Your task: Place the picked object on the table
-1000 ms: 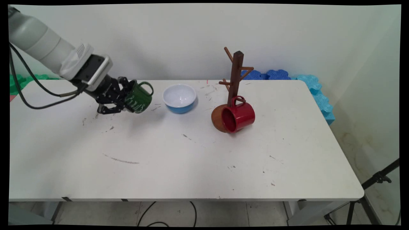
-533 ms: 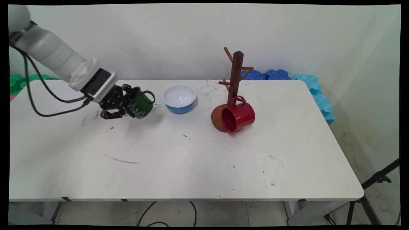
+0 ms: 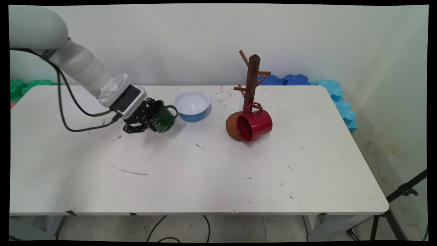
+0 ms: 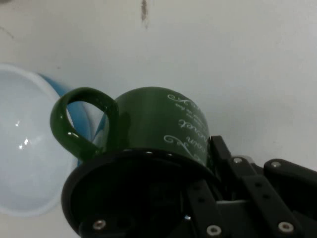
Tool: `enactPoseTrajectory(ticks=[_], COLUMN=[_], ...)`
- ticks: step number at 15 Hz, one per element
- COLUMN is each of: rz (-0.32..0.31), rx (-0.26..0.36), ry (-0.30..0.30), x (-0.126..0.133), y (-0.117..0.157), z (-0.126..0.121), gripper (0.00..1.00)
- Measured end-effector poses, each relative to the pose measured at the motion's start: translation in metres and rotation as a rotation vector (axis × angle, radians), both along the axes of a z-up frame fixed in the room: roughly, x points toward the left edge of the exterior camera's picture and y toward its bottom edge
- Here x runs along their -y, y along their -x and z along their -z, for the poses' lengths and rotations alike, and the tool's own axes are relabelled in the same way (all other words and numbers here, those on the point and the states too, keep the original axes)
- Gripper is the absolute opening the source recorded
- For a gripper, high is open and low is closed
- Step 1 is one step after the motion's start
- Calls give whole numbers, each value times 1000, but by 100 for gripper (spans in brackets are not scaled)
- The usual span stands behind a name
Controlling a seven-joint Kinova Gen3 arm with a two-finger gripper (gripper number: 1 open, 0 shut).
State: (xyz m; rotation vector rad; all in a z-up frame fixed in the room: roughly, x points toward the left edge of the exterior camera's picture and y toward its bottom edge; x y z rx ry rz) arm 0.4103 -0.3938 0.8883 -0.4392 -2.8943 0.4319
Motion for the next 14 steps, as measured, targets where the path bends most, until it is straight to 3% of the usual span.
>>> enactPoseTrajectory(ticks=[14], rz=[-24], rx=[36], ry=[-27], x=[23], y=[43], z=[34], gripper=[0])
